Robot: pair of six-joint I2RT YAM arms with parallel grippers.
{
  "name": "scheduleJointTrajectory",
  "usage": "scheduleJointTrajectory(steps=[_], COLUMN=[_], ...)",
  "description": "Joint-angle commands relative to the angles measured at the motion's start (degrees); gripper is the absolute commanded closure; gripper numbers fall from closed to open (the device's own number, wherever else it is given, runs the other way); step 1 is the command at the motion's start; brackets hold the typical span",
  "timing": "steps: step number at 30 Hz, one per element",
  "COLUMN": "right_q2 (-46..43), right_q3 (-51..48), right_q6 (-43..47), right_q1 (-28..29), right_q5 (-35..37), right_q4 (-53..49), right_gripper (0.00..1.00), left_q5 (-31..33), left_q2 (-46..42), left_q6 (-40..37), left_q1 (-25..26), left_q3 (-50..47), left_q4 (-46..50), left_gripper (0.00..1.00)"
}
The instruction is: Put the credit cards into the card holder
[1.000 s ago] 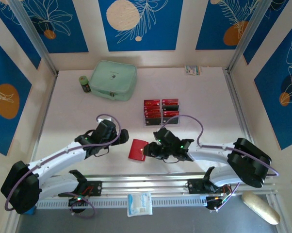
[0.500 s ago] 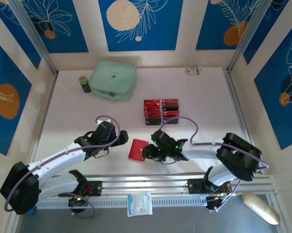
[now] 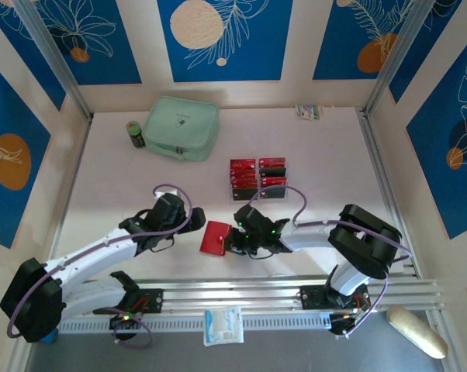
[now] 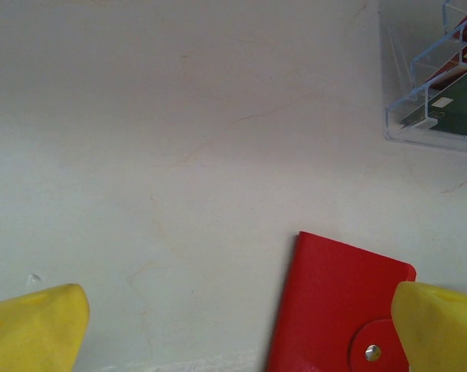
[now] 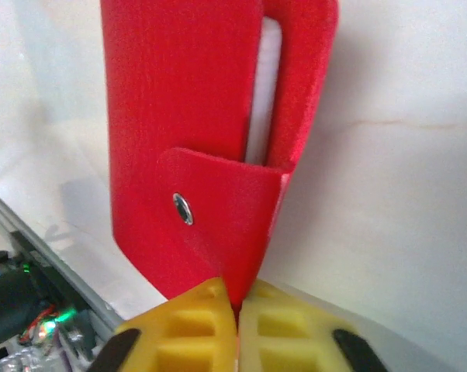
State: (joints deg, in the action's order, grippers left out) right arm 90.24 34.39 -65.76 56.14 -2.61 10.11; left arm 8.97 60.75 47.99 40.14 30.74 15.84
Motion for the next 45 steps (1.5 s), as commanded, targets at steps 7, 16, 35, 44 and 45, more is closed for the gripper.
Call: scheduleJointTrajectory(steps=[7, 16, 35, 44, 45], right_q2=[-11.3, -24.6, -24.5, -23.3, -23.2], right_q3=[0.8, 3.3, 4.0, 4.7, 4.7], right_q6=[6.3, 10.5, 7.0, 7.5, 7.5], right_q1=[-5.5, -16.2, -18.6, -18.3, -18.3], right_q5=[-6.8, -20.3, -29.7, -31.0, -31.1], right_q4=[-2.6, -7.5, 0.1, 0.8, 1.0], right_gripper=[1.0, 1.0, 1.0, 1.0, 1.0], left_q5=[-4.0, -10.2, -19.7, -23.7, -24.1], left_q2=[-1.9, -2.6, 3.8, 3.5, 3.5], left_q6=[0.7, 1.4, 4.3, 5.5, 5.7], left_q1=[-0.1, -0.5, -2.8, -3.6, -3.6], left_q3=[1.1, 7.7, 9.1, 6.2, 5.9], left_q4=[-1.3, -9.0, -26.8, -34.6, -35.2], left_gripper=[0.0, 0.0, 0.03, 0.22, 0.24])
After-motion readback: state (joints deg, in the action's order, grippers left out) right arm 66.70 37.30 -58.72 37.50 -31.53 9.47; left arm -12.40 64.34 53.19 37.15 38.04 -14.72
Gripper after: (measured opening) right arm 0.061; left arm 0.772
